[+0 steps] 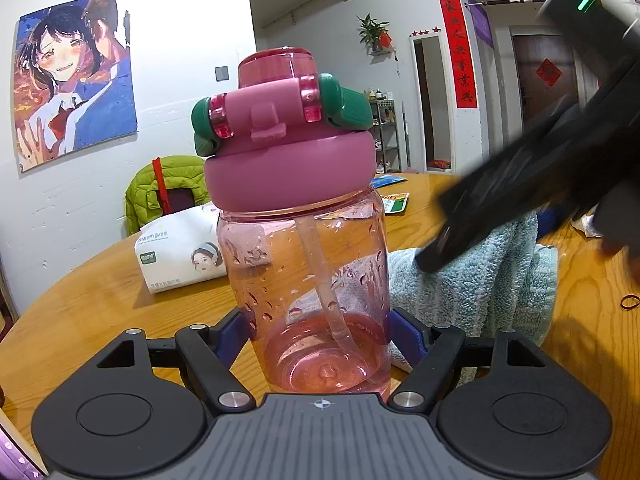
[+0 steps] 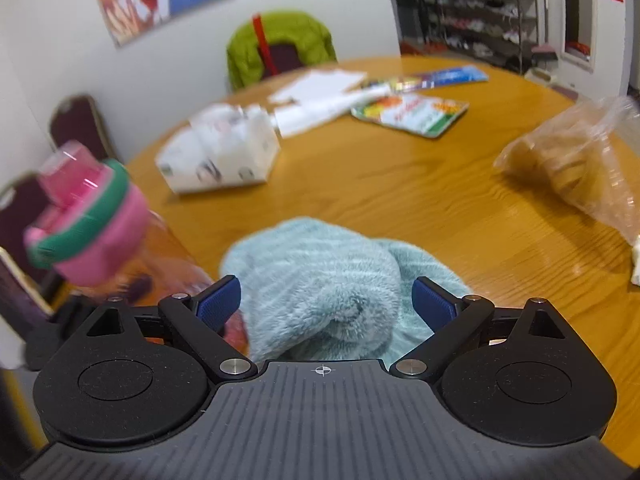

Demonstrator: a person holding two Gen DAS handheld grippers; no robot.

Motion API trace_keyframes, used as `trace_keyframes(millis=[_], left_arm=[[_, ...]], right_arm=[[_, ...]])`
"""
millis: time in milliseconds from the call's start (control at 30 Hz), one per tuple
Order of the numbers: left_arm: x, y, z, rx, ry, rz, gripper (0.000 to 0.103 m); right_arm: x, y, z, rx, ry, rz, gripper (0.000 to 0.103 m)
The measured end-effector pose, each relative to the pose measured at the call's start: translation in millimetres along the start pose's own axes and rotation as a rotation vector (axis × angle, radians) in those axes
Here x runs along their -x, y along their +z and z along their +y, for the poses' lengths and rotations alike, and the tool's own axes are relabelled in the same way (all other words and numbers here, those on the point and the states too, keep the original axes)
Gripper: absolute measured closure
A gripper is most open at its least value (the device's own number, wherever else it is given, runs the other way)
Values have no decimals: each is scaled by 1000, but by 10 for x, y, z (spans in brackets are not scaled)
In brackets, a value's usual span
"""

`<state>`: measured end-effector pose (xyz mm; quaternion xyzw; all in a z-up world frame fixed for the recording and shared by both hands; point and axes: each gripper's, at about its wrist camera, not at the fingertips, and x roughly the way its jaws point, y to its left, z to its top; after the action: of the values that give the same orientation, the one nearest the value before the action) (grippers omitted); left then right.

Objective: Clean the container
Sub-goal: 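Wipe the towel along the bottle side with the right gripper, then rub the towel over the bottle body once more with the right gripper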

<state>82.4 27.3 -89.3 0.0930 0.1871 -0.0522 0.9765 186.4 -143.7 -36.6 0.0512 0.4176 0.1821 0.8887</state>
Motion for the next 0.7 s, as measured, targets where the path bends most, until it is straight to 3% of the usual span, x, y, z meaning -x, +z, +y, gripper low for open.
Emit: trace_keyframes(millis=[100, 167, 233, 433, 567, 700], left_arm=[[5, 1, 5, -1, 1, 1, 29], [2, 0, 8, -2, 2, 1, 29], [0, -3, 16, -3, 3, 1, 28], [-14, 3, 18, -7, 6, 0, 28], [-17, 5, 19, -14, 11, 0, 27], [-15, 8, 15, -16, 18, 2, 27]], right_arm=[[-327, -64, -14, 2, 4, 87, 30], [-339, -145, 68, 79, -31, 48, 58], [-276, -145, 67, 42, -12, 20, 85], [32, -28, -111, -214, 225, -288, 85], [-122, -151, -196, -283, 375, -330, 84], [-229, -213, -321, -293, 362, -335, 83]])
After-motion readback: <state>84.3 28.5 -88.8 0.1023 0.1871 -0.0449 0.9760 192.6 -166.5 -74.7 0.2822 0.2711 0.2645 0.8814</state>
